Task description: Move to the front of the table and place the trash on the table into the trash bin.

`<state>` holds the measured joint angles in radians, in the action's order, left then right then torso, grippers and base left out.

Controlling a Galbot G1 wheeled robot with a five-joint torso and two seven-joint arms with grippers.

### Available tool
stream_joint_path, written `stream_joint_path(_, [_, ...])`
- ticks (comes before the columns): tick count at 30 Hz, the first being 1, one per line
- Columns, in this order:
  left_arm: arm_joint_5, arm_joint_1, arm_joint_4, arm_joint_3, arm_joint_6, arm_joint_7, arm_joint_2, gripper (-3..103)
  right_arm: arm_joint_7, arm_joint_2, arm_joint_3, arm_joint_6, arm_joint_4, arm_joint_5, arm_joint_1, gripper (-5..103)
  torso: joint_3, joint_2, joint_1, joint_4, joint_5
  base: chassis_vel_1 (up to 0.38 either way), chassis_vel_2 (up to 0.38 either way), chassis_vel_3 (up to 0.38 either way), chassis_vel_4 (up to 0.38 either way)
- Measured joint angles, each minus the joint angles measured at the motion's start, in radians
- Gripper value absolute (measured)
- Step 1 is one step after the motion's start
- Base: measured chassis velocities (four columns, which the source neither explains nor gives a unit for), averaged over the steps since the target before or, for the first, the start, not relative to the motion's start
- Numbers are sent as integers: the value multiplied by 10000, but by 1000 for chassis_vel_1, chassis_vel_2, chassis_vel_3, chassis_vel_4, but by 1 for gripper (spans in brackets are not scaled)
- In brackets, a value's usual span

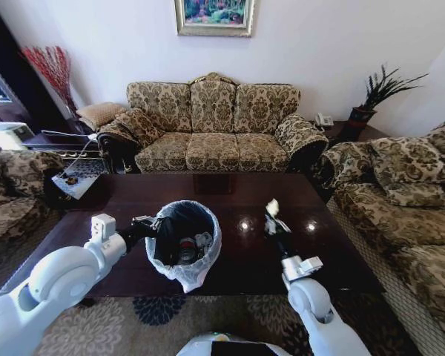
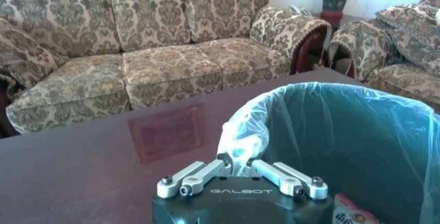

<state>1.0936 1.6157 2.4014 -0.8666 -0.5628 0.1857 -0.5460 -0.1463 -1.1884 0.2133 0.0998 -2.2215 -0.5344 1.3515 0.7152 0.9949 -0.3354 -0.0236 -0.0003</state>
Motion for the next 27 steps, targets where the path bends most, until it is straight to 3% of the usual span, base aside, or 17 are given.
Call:
stream_joint_path(1, [0,0,0,0,0,0,0,3,0,0,0,0,0,0,0,0,0,0,0,0,0,0,0,0,0])
stream_joint_path(3, [70,-99,-117,13,35,-13,198,3,-62,224,-1069,-947,-1209,-819,-211,0,0,0,0,4,1,0,0,0,0])
stream_joint_path(6, [106,-151,-187,15,54,-12,267,3,45,361,-1631,-1528,-1727,-1298,-235,0,0,0,0,5,1,0,0,0,0])
stream_joint_path(9, [129,-191,-244,52,76,-17,224,3,913,716,-2707,-2843,-2433,-2627,-231,0,0,0,0,5,1,0,0,0,0])
stream_joint_path(16, [118,-186,-154,96,77,-49,68,3,2375,866,-3124,-4212,-2478,-4149,-474,0,0,0,0,3,2,0,0,0,0])
stream_joint_path(21, [112,-146,-124,92,78,-68,54,3,2754,792,-3163,-4540,-2449,-4537,-535,-2,0,0,0,3,3,0,0,0,0])
stream_joint_path(27, [103,-86,-65,84,78,-95,25,3,3013,710,-3101,-4684,-2422,-5134,-627,8,0,0,0,3,3,0,0,0,0])
